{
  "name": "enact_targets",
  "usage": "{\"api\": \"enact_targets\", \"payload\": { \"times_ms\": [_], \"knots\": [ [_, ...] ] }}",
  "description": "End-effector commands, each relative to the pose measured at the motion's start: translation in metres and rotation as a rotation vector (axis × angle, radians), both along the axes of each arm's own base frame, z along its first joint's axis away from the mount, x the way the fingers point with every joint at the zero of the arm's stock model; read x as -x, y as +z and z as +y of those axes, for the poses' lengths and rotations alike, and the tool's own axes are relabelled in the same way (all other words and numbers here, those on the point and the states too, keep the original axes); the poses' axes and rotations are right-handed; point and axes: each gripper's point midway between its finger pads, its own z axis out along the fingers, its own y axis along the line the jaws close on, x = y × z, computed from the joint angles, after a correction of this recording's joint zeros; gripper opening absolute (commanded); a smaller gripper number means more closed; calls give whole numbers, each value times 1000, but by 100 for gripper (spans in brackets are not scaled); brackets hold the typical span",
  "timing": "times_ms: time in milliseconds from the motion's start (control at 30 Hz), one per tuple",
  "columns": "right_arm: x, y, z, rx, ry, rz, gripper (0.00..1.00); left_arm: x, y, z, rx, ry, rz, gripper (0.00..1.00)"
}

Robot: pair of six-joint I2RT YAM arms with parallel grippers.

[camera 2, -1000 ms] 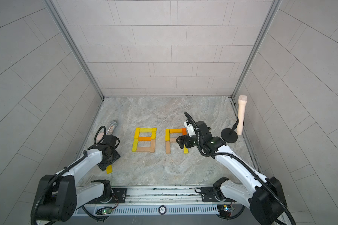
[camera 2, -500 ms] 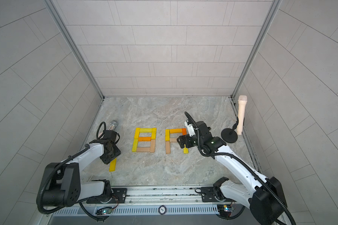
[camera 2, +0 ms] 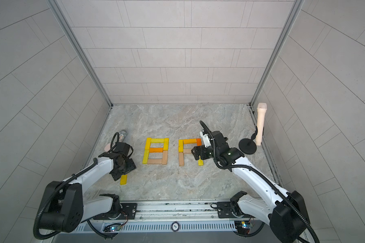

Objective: Assemble the number 8 with building blocks
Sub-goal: Pick up the building block from the center of the board.

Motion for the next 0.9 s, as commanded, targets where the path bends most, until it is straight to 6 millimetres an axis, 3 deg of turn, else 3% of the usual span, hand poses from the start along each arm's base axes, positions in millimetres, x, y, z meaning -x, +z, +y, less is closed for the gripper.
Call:
{"api": "enact_targets", "payload": {
  "times_ms": [0, 300, 700, 867],
  "knots": [
    [5, -1, 0, -7, -3, 12, 94, 17, -2, 3, -39, 10, 55, 79],
    [7, -2, -1, -21, -16, 24, 93, 23, -5, -3, -53, -8, 61, 63],
    [11, 2, -2, -33, -18, 22, 93, 14, -6, -7, -35, -15, 37, 41],
    [13, 6, -8, -17, -33, 11, 93, 2, 8, -15, -5, -47, -25, 27]
  ]
}}
